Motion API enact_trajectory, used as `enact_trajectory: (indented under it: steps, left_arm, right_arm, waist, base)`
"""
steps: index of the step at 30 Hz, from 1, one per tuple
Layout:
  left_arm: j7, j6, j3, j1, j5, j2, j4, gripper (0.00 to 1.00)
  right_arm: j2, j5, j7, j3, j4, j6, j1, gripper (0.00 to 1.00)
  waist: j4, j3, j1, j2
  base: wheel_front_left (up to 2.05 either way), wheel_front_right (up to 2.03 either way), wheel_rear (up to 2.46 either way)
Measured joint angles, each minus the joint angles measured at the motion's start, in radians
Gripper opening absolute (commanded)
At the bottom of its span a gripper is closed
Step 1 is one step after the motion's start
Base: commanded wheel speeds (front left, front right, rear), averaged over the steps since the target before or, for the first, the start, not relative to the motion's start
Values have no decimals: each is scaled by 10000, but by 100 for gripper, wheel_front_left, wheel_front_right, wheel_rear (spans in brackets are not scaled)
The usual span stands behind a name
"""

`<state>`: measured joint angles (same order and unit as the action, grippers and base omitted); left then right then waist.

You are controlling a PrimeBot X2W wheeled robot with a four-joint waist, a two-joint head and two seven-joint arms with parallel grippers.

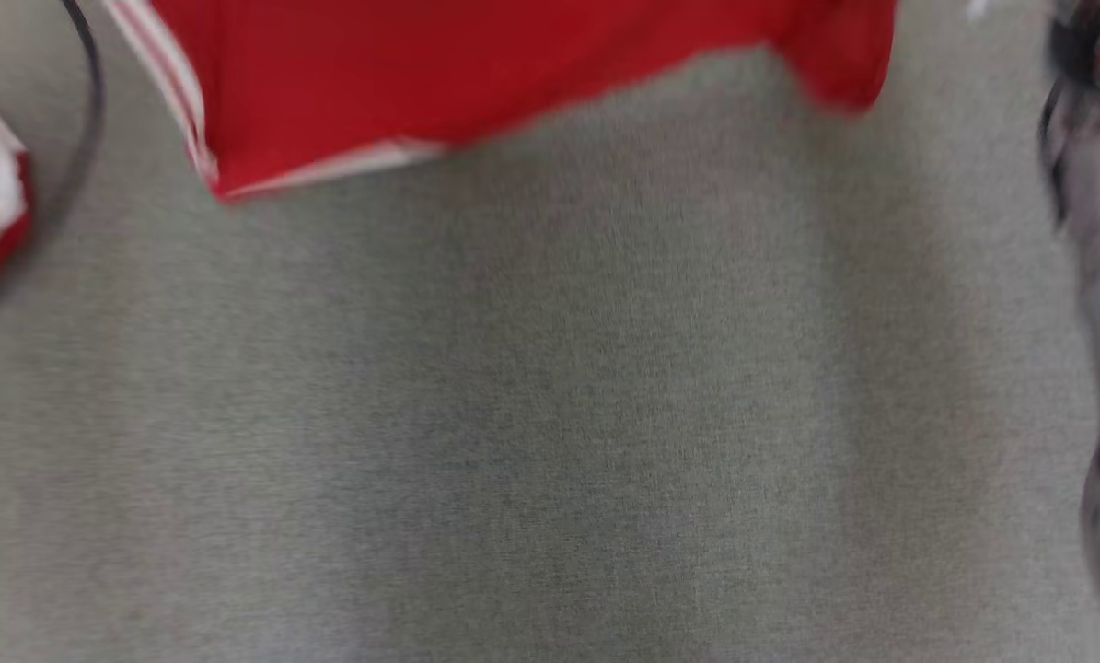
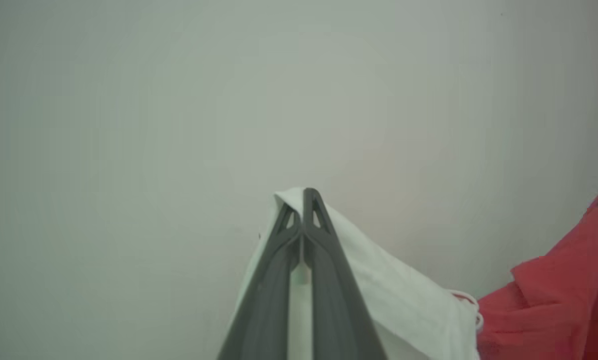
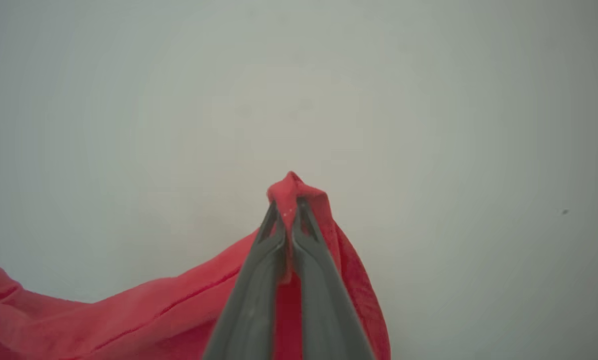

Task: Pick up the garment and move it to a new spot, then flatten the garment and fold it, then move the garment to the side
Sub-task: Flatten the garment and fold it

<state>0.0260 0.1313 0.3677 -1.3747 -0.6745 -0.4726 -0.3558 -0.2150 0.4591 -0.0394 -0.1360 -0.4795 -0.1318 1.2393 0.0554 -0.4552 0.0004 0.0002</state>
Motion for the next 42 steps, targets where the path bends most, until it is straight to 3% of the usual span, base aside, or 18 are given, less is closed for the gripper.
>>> enact_trajectory:
  steps: [11, 17, 27, 42]
  left_arm:
    - [117, 2, 1492, -4944, 290, 290, -2140, 0]
    - [-217, 2, 1833, -7083, 81, 608, -3607, 0]
    - [-857, 4, 2941, -8791, -58, 984, -4993, 0]
    - [-1231, 4, 3714, -9475, -215, 1078, -5883, 0]
  right_arm:
    - [-121, 426, 318, 384, -2113, 0, 4180, 0]
    - [-360, 199, 188, 577, -3166, 0, 5785, 0]
    - [-514, -115, -366, 357, -4598, 0, 7264, 0]
    - [-384, -247, -823, 205, -5774, 0, 7803, 0]
  waist:
    - [430, -1851, 2, 2]
    - [626, -2457, -1, 1]
    - [544, -2692, -4, 0]
    - [436, -2853, -4, -1]
  base:
    - [0, 0, 0]
    - [0, 0, 0]
    - [0, 0, 0]
    - [0, 0, 0]
